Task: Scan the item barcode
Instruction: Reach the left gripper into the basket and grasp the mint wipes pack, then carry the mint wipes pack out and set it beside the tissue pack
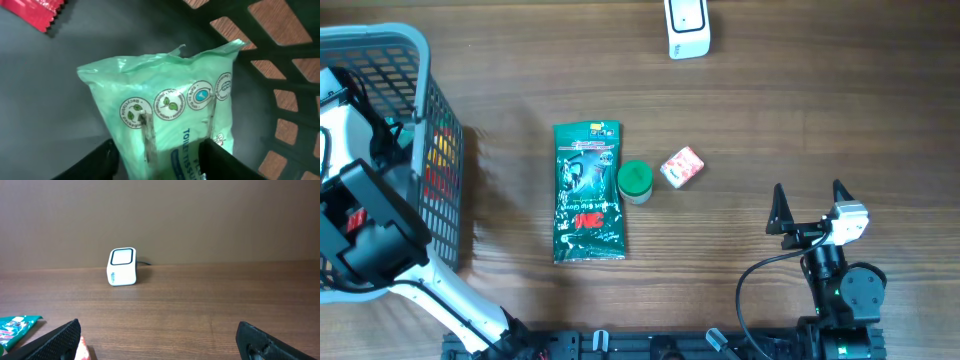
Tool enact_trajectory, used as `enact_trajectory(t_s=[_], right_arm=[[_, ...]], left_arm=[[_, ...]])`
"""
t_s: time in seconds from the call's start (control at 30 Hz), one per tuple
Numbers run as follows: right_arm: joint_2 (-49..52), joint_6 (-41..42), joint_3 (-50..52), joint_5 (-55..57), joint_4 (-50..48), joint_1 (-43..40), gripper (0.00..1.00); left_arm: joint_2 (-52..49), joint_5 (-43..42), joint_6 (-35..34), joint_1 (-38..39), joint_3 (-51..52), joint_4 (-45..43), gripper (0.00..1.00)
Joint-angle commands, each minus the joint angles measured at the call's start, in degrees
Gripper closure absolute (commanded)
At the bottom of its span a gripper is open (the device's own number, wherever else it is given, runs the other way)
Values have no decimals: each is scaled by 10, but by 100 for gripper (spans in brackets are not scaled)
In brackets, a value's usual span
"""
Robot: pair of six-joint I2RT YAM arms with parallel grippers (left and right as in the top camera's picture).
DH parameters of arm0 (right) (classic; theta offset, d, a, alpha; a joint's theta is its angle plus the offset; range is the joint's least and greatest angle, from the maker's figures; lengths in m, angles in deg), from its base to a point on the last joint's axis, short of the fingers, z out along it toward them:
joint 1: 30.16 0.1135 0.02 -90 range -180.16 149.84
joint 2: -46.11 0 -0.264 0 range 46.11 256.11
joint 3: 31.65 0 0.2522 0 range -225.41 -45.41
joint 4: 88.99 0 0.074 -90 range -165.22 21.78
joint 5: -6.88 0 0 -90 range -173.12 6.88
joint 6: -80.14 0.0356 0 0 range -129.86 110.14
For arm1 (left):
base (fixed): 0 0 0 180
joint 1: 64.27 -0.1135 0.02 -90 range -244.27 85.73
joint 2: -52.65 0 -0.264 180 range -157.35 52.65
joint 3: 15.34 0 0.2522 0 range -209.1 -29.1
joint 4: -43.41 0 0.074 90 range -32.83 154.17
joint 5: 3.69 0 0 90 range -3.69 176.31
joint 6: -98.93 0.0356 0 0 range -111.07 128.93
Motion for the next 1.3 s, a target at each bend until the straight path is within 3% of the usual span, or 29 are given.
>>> enact_trajectory(t_s=[0.0, 0.03, 0.07, 0.3, 0.57, 0.63, 0.73, 0.77, 0.8, 0.93, 1.1, 1.27], right_arm=[[1, 5, 1, -5, -2, -1, 0], [2, 5, 1, -5, -2, -1, 0], [2, 5, 1, -5, -2, -1, 0], [2, 5, 1, -5, -2, -1, 0], [2, 5, 1, -5, -2, -1, 0], [2, 5, 1, -5, -2, -1, 0], [2, 6, 1, -5, -2, -1, 0], [2, 6, 1, -5, -2, -1, 0], [2, 5, 1, -5, -2, -1, 0], [2, 5, 1, -5, -2, -1, 0], [2, 5, 1, -5, -2, -1, 0], [2, 5, 1, -5, -2, -1, 0]], left_arm=[[-38, -5, 3, 2, -1, 8, 67], [-39, -5, 5, 2, -1, 20, 94], [-38, -7, 5, 2, -1, 25, 96], [49, -63, 82, 2, -2, 35, 96], [347, -61, 158, 2, -2, 45, 96], [415, -81, 158, 10, -2, 63, 96], [500, -166, 224, 49, -2, 66, 96], [523, -188, 253, 76, -2, 67, 96], [551, -193, 296, 150, -2, 85, 96], [533, -193, 325, 310, -1, 116, 96], [413, -184, 336, 503, -1, 115, 96], [290, -184, 336, 603, -1, 89, 96]])
